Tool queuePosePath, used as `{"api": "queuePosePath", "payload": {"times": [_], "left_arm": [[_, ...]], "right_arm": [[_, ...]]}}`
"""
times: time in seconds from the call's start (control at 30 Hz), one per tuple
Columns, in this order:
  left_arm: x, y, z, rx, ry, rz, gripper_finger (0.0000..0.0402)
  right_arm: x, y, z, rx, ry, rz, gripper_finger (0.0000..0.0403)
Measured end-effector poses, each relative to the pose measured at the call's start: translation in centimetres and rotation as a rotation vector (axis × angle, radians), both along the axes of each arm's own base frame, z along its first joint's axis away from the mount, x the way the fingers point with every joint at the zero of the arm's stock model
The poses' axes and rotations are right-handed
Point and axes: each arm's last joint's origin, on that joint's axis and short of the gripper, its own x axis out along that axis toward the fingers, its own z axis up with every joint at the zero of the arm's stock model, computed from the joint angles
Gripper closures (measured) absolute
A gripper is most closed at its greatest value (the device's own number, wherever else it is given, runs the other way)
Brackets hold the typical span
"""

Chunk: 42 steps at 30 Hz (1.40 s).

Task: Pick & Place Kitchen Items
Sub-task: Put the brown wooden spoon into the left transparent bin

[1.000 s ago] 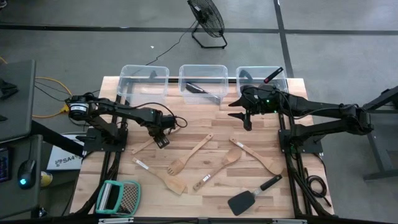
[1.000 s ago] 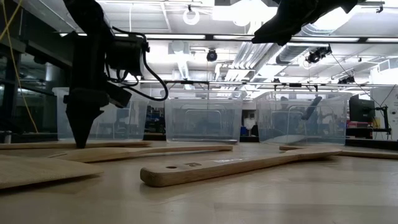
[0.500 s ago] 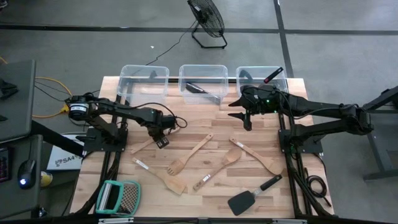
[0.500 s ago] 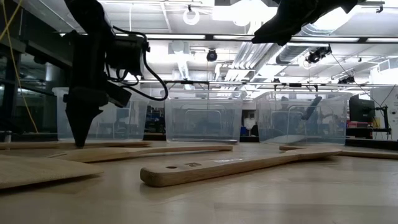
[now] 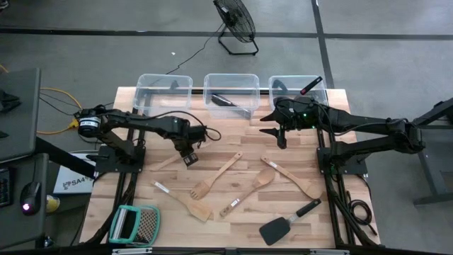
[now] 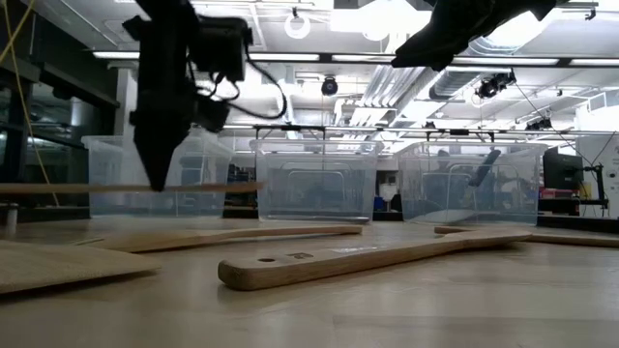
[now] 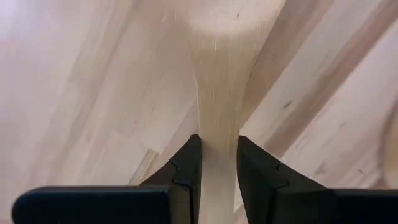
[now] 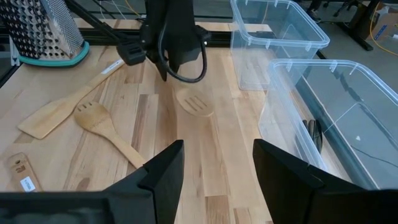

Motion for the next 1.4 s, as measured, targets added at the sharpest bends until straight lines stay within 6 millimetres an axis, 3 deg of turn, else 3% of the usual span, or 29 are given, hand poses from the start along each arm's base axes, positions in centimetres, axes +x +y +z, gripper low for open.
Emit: {"api": "queuePosePath", "payload": {"times": [0.17, 0.4, 0.6, 0.87, 1.17, 1.4], "left_arm": [[0.9, 0.2, 2.5, 0.030, -0.032, 0.004, 0.0331], [1.4, 0.5, 7.7, 0.127, -0.045, 0.023, 0.0331], [1.3, 1.0, 12.3, 0.289, -0.076, 0.017, 0.0331], [0.5, 3.1, 16.4, 0.560, -0.082, 0.096, 0.0331], [-1.1, 7.3, 18.1, 0.838, 0.023, 0.245, 0.0331], [-2.3, 10.9, 16.6, 0.864, 0.123, 0.324, 0.0331]], "right_arm": [[0.0, 0.0, 0.0, 0.000, 0.000, 0.000, 0.0219], [0.0, 0.0, 0.0, 0.000, 0.000, 0.000, 0.0219], [0.0, 0.0, 0.0, 0.000, 0.000, 0.000, 0.0219], [0.0, 0.0, 0.0, 0.000, 0.000, 0.000, 0.0219], [0.0, 0.0, 0.0, 0.000, 0.000, 0.000, 0.0219], [0.0, 0.0, 0.0, 0.000, 0.000, 0.000, 0.0219]]}}
